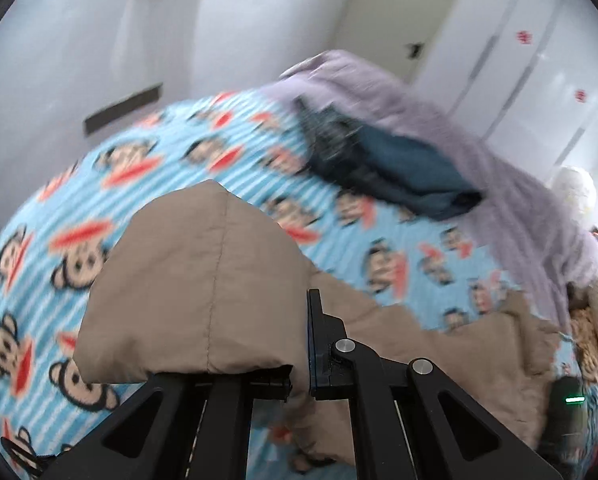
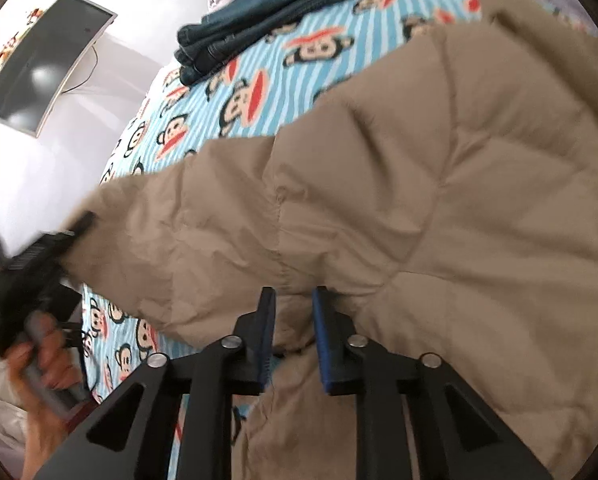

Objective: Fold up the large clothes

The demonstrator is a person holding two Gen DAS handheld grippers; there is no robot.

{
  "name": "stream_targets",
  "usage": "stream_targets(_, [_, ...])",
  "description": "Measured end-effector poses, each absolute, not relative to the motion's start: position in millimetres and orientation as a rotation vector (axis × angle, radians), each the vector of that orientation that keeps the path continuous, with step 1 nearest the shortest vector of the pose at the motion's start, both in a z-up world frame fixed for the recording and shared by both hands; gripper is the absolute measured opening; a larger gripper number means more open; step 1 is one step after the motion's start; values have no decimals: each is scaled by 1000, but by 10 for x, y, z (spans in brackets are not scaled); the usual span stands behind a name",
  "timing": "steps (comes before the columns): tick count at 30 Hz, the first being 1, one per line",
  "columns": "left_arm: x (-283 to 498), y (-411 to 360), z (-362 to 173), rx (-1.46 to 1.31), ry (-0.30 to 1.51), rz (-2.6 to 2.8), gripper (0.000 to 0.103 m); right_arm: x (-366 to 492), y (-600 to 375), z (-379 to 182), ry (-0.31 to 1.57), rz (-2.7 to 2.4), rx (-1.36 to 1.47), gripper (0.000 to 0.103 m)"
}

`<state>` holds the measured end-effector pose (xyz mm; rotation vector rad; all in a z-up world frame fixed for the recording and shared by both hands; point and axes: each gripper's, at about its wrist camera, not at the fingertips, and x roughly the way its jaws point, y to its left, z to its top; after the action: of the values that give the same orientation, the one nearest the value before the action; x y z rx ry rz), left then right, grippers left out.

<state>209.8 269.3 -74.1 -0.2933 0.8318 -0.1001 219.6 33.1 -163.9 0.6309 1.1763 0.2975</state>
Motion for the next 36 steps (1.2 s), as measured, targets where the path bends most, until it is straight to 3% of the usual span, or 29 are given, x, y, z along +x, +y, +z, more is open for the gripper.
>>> stream_targets(7, [2158, 1596, -176, -209, 754, -392, 7, 2215, 216, -1730, 1224, 331, 688, 18])
stream_targets(12, [1982, 548, -168, -120, 777, -622, 7, 1722, -498, -1485, 1151, 211, 756, 19])
stream_targets(18, [1591, -881, -881, 159, 907, -792, 7, 944, -1566, -1434, 1100, -65, 790, 18])
stream_targets(24, [1196, -1173, -1461, 428, 989, -728, 10, 537, -2129, -1600, 1146, -220, 824, 19])
stream_targets(26, [1193, -1054, -1393, 400, 1002, -736, 56, 536, -2198, -1630, 1147, -230, 814, 19])
stream_targets(27, [1179, -962, -1305, 371, 995, -730, 103, 550, -2231, -1647, 1146, -232, 811, 19])
stream_targets(31, [1093, -610, -1056, 364, 955, -671, 102, 522, -2287, -1577, 1133, -219, 766, 19])
stream_targets(33, [1146, -400, -986, 330, 948, -629, 102, 437, -2253, -1423, 1118, -202, 700, 33])
stream_targets(35, [1306, -45, -861, 269, 943, -527, 102, 472, -2104, -1242, 1087, -175, 620, 89])
stream_targets(36, [1433, 169, -817, 230, 943, -454, 102, 529, -1989, -1134, 1055, -149, 575, 94])
